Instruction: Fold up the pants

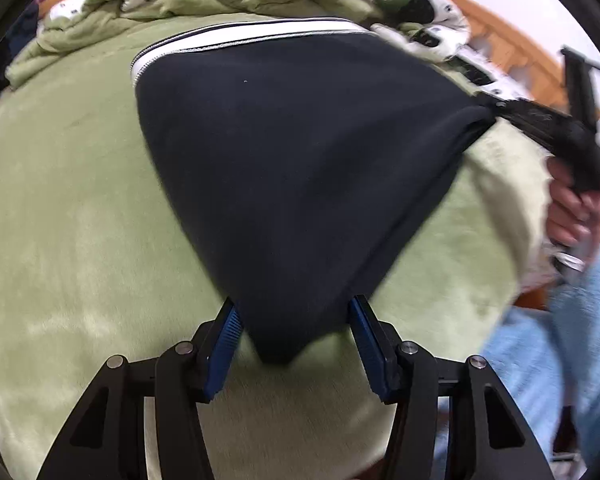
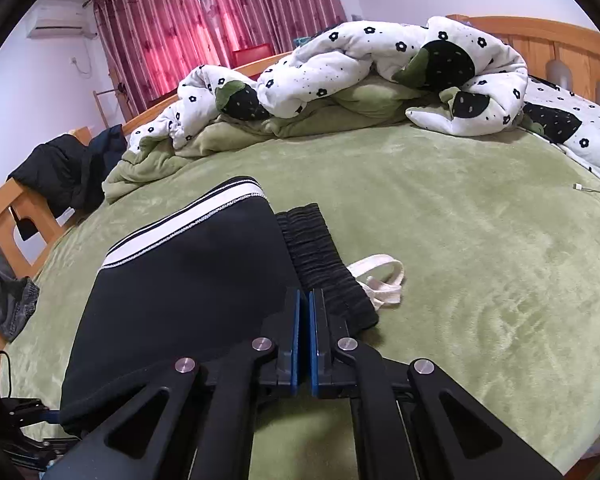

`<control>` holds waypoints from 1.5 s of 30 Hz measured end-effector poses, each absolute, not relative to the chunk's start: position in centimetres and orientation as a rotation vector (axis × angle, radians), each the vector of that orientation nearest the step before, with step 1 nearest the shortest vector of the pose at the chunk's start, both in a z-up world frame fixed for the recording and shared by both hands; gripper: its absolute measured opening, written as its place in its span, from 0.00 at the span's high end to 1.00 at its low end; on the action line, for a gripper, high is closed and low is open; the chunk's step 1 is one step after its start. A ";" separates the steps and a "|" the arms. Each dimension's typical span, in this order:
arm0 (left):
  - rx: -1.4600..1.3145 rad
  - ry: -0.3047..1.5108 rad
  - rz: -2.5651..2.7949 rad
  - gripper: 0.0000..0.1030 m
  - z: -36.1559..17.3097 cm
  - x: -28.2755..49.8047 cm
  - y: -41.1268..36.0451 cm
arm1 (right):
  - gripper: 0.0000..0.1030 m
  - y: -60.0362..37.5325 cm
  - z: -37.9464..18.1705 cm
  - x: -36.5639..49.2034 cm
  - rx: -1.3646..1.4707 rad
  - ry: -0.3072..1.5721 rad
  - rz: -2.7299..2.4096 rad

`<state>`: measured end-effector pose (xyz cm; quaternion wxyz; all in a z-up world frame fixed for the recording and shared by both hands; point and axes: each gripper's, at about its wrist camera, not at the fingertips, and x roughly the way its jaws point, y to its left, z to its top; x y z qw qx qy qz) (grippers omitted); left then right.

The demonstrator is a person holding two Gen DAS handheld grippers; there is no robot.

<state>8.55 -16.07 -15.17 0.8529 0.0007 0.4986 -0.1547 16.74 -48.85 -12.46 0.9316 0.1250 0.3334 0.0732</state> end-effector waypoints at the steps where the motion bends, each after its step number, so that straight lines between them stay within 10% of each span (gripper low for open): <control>1: -0.028 1.022 -0.283 0.72 -15.1 8.5 -15.4 | 0.97 -48.9 -12.7 16.8 0.263 0.691 0.148; 7: -0.218 1.033 -0.313 0.78 -15.6 8.4 -11.6 | 0.97 -49.8 -13.5 15.5 0.357 0.705 0.185; 13: -0.270 1.118 -0.428 0.59 -15.4 6.5 -10.1 | 0.94 -47.4 -15.1 15.5 0.187 0.770 0.150; 18: -0.204 1.030 -0.351 0.50 -13.3 4.4 -6.9 | 0.55 -47.6 -12.2 16.0 0.131 0.720 0.188; 36: -0.504 1.082 -0.330 0.34 -16.8 20.8 -9.1 | 0.39 -46.8 -16.1 26.9 0.052 0.880 0.229; 41: -0.514 1.050 -0.349 0.37 -17.1 22.0 -10.3 | 0.37 -47.2 -17.2 28.5 0.113 0.915 0.264; 45: -0.468 1.038 -0.345 0.59 -16.3 22.3 -10.9 | 0.35 -47.4 -18.1 29.7 0.194 0.947 0.302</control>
